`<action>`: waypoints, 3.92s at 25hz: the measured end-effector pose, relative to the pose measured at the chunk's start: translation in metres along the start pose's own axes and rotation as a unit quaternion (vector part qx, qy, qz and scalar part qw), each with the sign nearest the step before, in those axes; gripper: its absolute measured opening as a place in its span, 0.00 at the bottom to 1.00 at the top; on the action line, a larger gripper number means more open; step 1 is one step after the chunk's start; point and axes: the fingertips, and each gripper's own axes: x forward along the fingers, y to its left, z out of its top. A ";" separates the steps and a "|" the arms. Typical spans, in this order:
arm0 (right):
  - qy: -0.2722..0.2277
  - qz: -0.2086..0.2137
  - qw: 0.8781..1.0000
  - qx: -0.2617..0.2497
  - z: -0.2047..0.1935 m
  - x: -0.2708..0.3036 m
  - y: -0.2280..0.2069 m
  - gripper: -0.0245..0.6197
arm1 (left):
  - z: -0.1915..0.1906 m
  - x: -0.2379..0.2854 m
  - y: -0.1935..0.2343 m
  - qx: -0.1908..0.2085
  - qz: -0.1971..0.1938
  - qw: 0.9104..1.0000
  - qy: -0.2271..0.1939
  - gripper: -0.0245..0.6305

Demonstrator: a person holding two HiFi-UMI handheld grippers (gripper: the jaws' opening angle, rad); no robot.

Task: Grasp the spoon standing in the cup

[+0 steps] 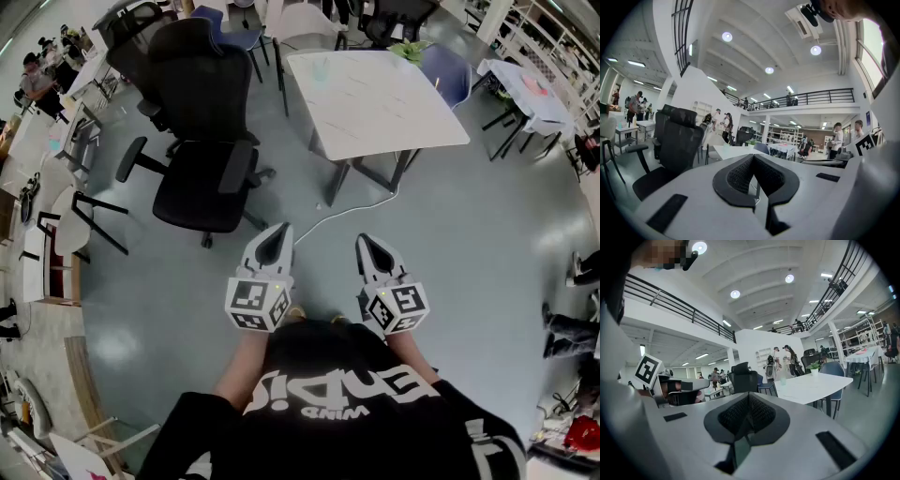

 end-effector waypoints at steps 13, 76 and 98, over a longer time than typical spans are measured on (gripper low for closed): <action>0.002 -0.015 1.000 0.007 -0.009 0.028 0.015 0.06 | -0.005 0.008 0.029 0.020 -0.021 1.000 0.003 0.06; 0.001 0.003 0.999 0.043 0.070 0.288 -0.250 0.06 | 0.057 0.363 0.113 0.030 0.003 0.999 0.020 0.06; -0.001 0.019 0.999 0.039 0.086 0.337 -0.306 0.06 | 0.073 0.432 0.129 0.043 0.026 0.999 0.002 0.06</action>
